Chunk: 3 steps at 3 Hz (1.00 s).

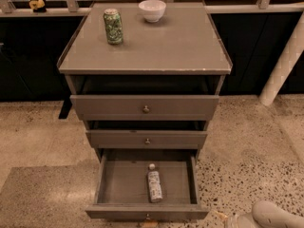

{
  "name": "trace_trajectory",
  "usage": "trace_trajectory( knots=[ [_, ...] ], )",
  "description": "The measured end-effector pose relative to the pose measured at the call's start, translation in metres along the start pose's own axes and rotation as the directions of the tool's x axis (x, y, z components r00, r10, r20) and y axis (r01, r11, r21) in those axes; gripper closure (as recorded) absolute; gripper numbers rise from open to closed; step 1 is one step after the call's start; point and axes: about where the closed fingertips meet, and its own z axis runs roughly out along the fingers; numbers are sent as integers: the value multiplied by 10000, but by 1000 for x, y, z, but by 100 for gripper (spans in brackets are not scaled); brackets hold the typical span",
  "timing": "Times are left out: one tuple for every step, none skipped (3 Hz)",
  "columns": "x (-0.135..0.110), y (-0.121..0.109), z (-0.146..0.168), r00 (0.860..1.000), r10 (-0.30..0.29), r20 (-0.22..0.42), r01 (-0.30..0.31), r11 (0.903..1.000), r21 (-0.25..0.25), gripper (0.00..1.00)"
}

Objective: Pick blue plastic bottle from bottom drawer and place on counter

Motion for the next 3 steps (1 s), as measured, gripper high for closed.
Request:
trace_trajectory(
  knots=[
    [-8,-9,12,9995,-223,240,233,9989,-398,0],
    [-46,-39,37,9941,-1053,242,1068,9915,-743,0],
    [-111,-83,44,9699,-2408,356,2423,9690,-473,0]
  ],
)
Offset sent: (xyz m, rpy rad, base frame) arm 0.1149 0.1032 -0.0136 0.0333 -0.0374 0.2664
